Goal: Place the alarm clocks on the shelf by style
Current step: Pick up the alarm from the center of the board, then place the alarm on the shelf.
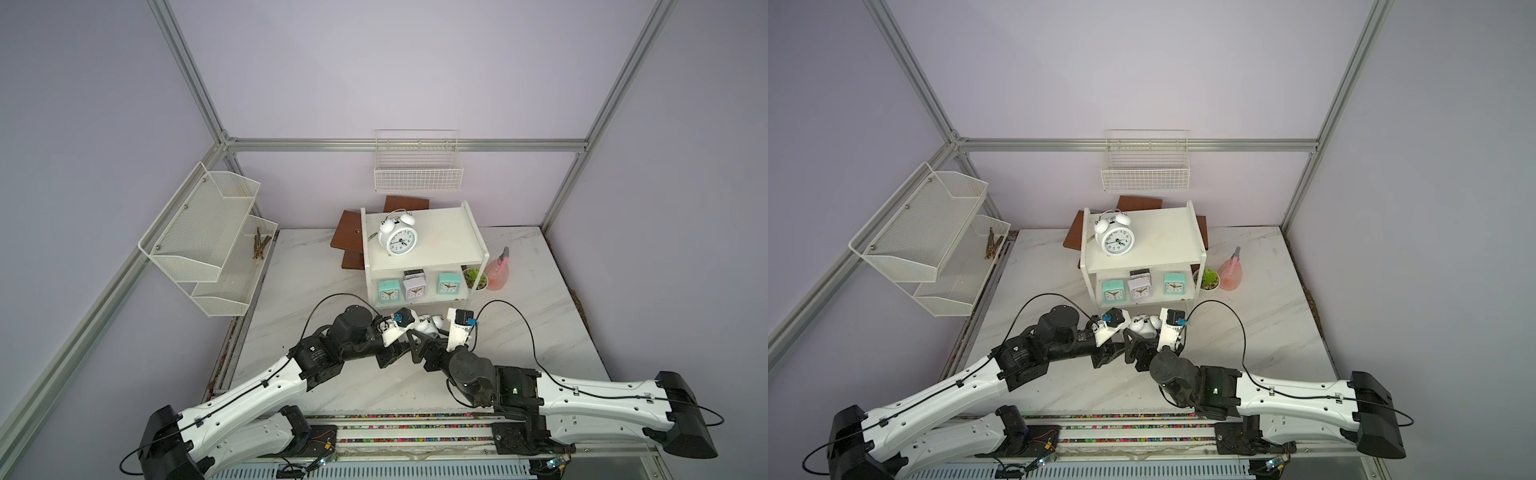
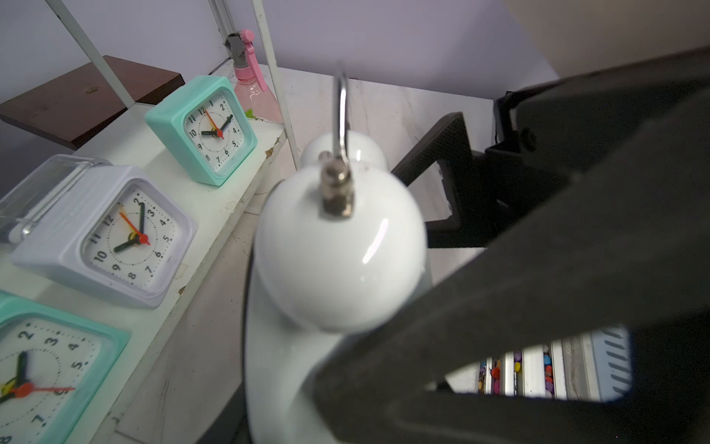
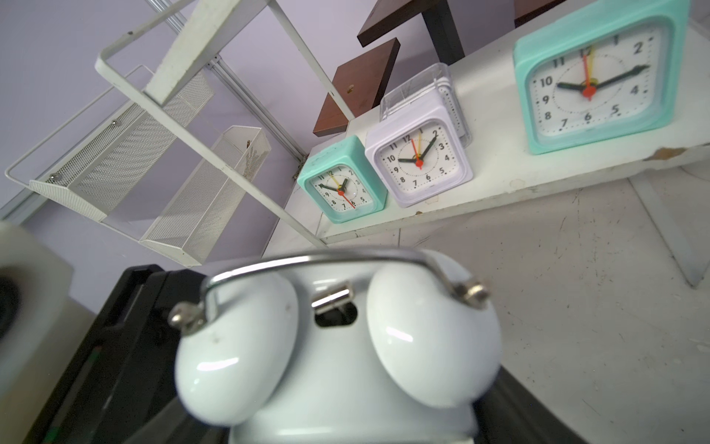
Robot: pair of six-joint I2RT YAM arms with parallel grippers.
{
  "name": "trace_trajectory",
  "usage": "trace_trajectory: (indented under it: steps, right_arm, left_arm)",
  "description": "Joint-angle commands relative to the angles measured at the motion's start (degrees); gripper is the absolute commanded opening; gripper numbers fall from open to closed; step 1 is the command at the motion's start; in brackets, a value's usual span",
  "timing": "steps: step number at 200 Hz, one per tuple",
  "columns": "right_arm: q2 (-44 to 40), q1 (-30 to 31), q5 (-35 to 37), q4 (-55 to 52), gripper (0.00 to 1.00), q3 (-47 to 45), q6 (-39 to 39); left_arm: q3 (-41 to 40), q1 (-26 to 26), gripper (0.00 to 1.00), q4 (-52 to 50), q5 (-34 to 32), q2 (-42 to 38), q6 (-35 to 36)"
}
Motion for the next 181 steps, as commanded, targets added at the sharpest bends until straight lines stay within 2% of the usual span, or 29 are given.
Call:
trace_trajectory:
  steps: [1, 37, 72, 114, 119, 137, 164, 181]
  right_arm:
    - [-1.40, 0.49, -0.54, 0.84, 0.78, 0.47, -0.49]
    - [-3.08, 0.47, 0.64, -4.66, 0.74, 1.95, -1.55]
    - [-4.20, 0.34, 5.82, -15.42, 0.70, 6.91, -4.03]
    - [-4.09, 0.10, 10.66, -34.00, 0.68, 20.60, -6.12]
    - [-3.98, 0.01, 11.17, -35.75, 0.62, 22.45, -6.58]
    - [-3.10, -1.04, 11.83, -40.96, 0.60, 29.11, -8.71]
    - [0.66, -4.43, 9.63, -47.03, 0.58, 41.61, -13.59]
    - [5.13, -8.77, 6.29, -51.47, 0.58, 50.83, -17.14]
  left_arm:
    - [0.16, -0.73, 0.26, 5.52, 1.19, -1.27, 1.46]
    - [-0.07, -0.84, 0.62, 5.15, 1.52, -1.18, 2.11]
    - [-1.48, -0.72, 0.81, 4.57, -1.39, -2.59, 2.95]
    - [-4.40, -0.57, 0.88, 1.55, -1.45, -6.38, 8.63]
    - [-4.63, -0.53, 0.89, 1.15, -1.26, -6.86, 8.98]
    - [-4.77, -0.13, 0.89, -0.39, 0.35, -8.00, 10.04]
    - [-4.10, 0.11, 0.89, -2.47, 3.15, -8.29, 10.99]
    - [-3.55, 0.06, 0.90, -3.71, 4.01, -8.03, 11.33]
